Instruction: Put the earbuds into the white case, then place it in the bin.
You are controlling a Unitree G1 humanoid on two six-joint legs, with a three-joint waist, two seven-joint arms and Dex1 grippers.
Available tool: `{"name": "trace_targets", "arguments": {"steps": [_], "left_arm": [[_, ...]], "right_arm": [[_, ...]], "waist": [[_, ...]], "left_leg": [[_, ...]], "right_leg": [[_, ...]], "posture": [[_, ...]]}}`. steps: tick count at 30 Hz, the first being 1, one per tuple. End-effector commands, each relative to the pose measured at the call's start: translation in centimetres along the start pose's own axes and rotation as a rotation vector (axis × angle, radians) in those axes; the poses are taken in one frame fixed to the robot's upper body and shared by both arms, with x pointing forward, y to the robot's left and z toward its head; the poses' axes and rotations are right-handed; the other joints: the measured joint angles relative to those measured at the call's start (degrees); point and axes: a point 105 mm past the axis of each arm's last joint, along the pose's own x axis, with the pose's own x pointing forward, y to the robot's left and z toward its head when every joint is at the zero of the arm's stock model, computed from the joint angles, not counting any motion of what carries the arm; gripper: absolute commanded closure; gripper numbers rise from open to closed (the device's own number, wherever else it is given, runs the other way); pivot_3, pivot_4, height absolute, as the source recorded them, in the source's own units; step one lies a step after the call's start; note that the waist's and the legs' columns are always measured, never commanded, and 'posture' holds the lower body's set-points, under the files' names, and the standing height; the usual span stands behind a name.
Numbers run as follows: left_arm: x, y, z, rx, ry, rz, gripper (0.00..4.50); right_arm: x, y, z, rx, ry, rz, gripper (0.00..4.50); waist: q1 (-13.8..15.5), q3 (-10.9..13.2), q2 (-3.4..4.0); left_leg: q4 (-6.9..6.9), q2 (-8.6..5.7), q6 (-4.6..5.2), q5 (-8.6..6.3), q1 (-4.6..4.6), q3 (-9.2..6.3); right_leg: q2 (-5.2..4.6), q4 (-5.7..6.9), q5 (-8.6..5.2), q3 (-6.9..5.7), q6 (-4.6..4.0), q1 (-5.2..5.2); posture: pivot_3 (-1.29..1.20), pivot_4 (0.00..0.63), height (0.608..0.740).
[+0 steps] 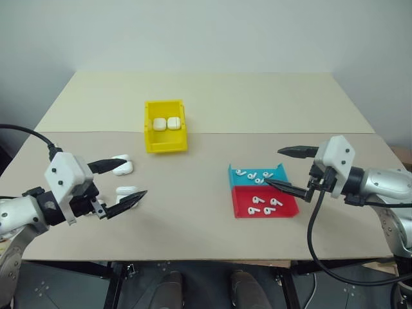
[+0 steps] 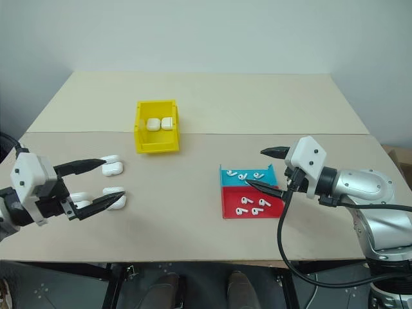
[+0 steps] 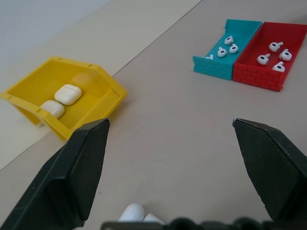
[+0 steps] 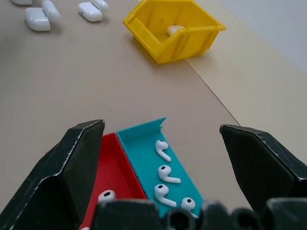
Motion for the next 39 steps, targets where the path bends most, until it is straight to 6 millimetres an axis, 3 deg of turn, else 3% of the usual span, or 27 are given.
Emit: {"name": "trace_targets", "arguments": {"steps": [1, 14, 20, 25, 28, 30, 35, 39], "left_arm": [[-0.2, 0.0, 1.0, 0.029, -0.020, -0.010, 0.03], [0.0, 0.2, 1.2, 0.005, -0.013, 0.021, 0.03], [0.4, 3.2, 2.8, -0.191, 0.008, 0.196, 0.03], [0.8, 4.0, 3.1, -0.176, 0.126, 0.317, 0.03], [1.5, 4.3, 2.7, -0.148, 0.225, 0.348, 0.03], [2.1, 5.5, 2.4, -0.186, 0.275, 0.411, 0.03], [3.8, 7.9, -0.1, -0.417, 0.469, 0.481, 0.03], [5.4, 8.1, -0.1, -0.546, 0.486, 0.436, 0.03]], "right_arm": [[-0.1, 0.0, 1.2, -0.044, -0.041, -0.004, 0.02], [0.2, 0.0, 1.2, -0.038, -0.049, -0.005, 0.02], [0.5, -0.3, 1.5, -0.032, -0.065, -0.007, 0.02], [0.4, 0.0, 1.4, -0.023, -0.063, -0.013, 0.02], [0.5, 0.0, 1.5, -0.023, -0.067, -0.016, 0.02], [0.7, -0.1, 1.6, -0.024, -0.071, -0.023, 0.02], [0.9, 0.0, 1.7, -0.015, -0.082, -0.029, 0.02], [0.8, 0.2, 1.8, -0.005, -0.089, -0.033, 0.02]], "waist": [[0.00, 0.00, 0.00], [-0.03, 0.00, 0.00], [0.14, 0.01, -0.02], [-0.02, 0.02, -0.03], [-0.01, 0.02, -0.03], [0.05, 0.02, -0.04], [0.24, 0.00, -0.07], [-0.11, 0.03, -0.11]], "left_leg": [[0.00, 0.00, 0.00, 0.00, 0.00, 0.00], [0.00, 0.01, 0.00, 0.00, 0.00, 0.01], [0.06, 0.03, 0.00, 0.00, 0.02, -0.04], [0.02, -0.01, 0.00, -0.01, -0.01, -0.09], [0.00, -0.04, 0.00, -0.01, -0.01, -0.10], [0.04, -0.14, 0.00, -0.01, 0.02, -0.10], [0.11, -0.26, -0.01, 0.00, 0.10, -0.22], [0.05, -0.25, -0.01, -0.01, -0.10, -0.70]], "right_leg": [[0.00, 0.00, 0.00, 0.00, 0.00, 0.00], [0.01, 0.00, 0.00, 0.00, 0.00, -0.01], [0.03, 0.06, 0.01, -0.01, 0.02, 0.02], [0.03, 0.09, 0.02, 0.01, 0.05, -0.02], [0.04, 0.13, 0.02, 0.02, 0.04, -0.04], [0.04, 0.18, 0.03, 0.02, 0.04, 0.02], [0.07, 0.18, 0.04, 0.00, 0.10, 0.17], [0.01, 0.28, 0.01, 0.04, 0.10, -0.14]], "posture": [[0.00, 0.150, 0.740], [0.00, 0.150, 0.740], [0.00, 0.150, 0.740], [0.00, 0.150, 0.740], [0.00, 0.150, 0.740], [0.00, 0.150, 0.740], [0.00, 0.150, 0.740], [0.00, 0.150, 0.740]]}}
